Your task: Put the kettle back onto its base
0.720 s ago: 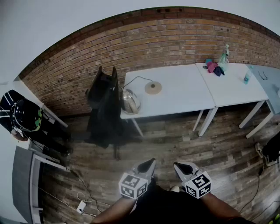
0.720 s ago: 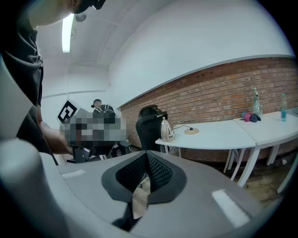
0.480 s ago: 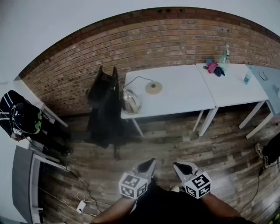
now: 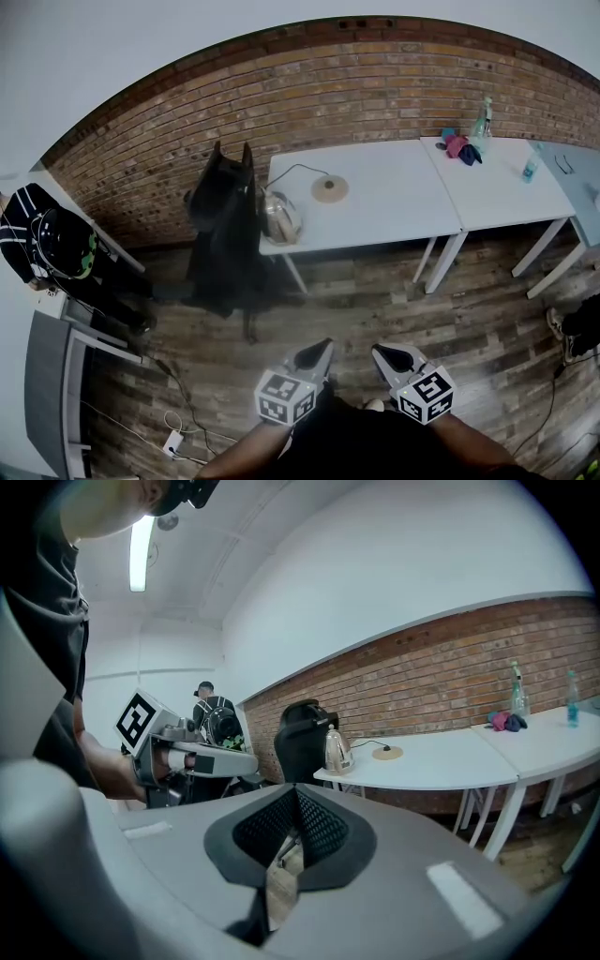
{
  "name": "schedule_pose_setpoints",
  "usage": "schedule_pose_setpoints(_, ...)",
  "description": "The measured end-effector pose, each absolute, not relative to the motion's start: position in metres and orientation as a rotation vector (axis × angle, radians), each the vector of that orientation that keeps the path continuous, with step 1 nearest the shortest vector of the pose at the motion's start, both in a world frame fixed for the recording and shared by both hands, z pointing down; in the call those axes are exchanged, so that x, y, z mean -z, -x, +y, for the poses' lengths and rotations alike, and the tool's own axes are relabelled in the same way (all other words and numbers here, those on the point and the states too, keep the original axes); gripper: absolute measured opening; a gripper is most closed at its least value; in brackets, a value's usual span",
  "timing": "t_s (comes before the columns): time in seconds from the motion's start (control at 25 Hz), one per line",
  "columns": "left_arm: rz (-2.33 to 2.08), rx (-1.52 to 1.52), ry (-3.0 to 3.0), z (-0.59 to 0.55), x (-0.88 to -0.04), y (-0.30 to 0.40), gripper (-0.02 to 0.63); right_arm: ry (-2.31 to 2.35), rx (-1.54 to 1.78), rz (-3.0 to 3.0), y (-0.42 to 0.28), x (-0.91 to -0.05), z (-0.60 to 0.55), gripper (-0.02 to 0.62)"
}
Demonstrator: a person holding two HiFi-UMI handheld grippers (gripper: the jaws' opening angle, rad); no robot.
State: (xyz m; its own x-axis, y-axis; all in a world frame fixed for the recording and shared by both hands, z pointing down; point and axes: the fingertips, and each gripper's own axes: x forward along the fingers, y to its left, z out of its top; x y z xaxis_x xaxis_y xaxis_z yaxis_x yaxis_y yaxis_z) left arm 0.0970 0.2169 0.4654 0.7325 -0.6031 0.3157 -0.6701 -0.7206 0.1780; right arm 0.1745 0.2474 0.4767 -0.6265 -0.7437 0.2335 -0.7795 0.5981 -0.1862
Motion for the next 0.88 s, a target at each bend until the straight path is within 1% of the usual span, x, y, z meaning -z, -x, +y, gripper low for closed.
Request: schedule_pose_setpoints(0.88, -1.054, -0.334, -2.610, 0.210, -0.474, -0.081, 0.000, -1.272, -0.388, -2.657, -0.168, -0.483, 0.230, 0.028)
